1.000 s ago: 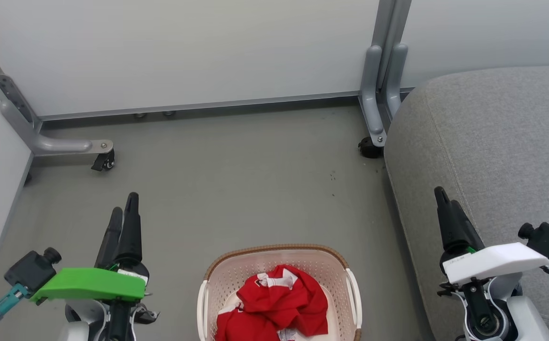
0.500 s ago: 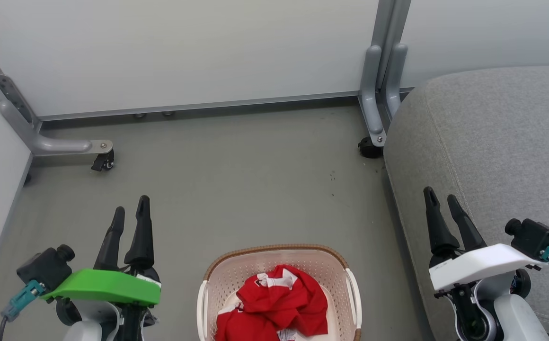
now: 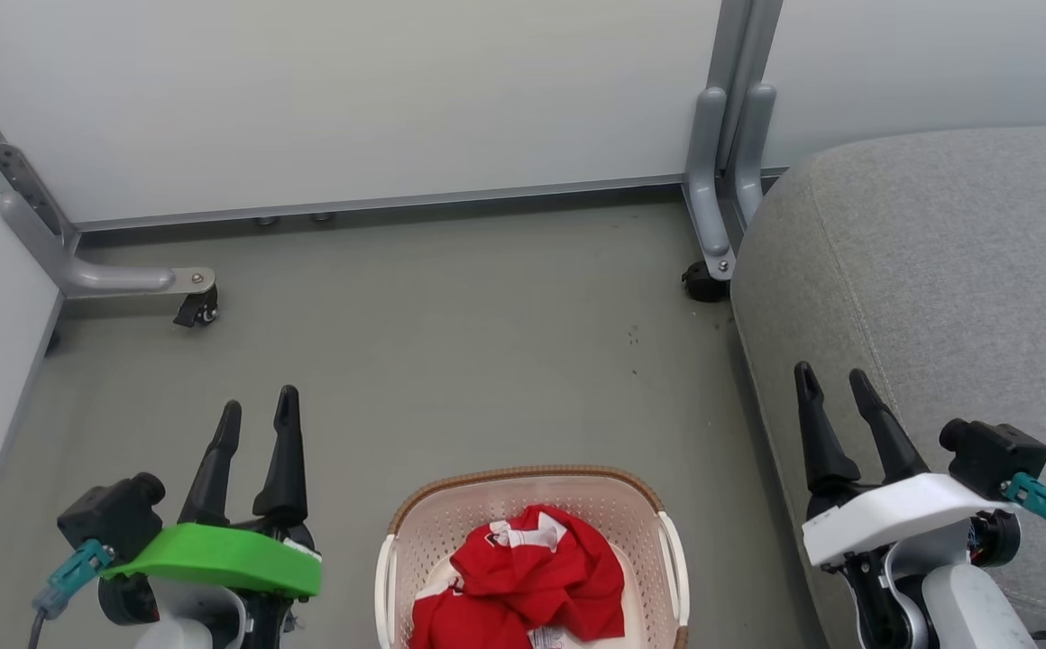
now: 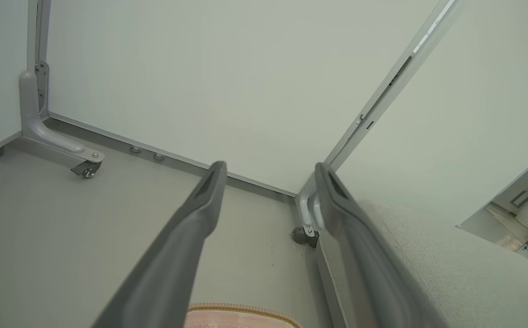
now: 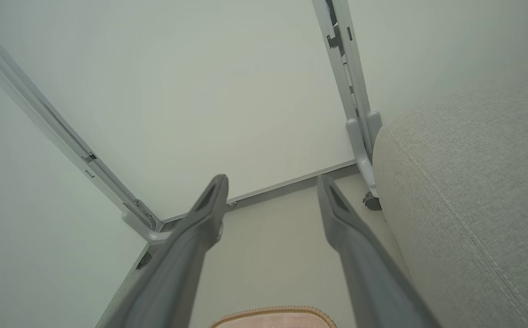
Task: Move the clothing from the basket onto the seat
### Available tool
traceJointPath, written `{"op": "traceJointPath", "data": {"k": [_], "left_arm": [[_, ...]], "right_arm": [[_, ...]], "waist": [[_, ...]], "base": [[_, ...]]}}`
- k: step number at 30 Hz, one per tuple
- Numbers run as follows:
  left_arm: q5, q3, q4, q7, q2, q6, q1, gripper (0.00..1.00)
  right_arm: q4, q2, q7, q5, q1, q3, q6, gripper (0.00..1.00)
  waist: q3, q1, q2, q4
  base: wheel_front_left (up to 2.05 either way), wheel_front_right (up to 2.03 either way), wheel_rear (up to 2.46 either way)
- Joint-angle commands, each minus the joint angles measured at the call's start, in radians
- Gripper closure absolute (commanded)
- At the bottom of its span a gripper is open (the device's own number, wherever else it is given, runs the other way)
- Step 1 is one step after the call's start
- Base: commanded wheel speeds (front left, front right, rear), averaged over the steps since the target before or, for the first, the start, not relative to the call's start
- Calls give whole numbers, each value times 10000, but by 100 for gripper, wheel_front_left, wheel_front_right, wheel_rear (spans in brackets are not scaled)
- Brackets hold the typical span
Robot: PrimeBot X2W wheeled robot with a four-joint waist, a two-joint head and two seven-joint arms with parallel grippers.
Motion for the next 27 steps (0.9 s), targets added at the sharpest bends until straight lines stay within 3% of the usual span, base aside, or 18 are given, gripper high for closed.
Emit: {"op": "traceJointPath", "data": {"k": [1, 27], "left_arm": [[320, 2, -27, -83, 66, -38, 1, 0], [2716, 178, 686, -696, -134, -46, 276, 0]], "right_arm": [[-8, 13, -107, -334, 10, 26, 4, 0], [568, 132, -719, -2777, 119, 53, 6, 0]], "waist": [[-5, -1, 0, 1], [-99, -1, 0, -31]], "base": [[0, 0, 0], [0, 0, 0]]}}
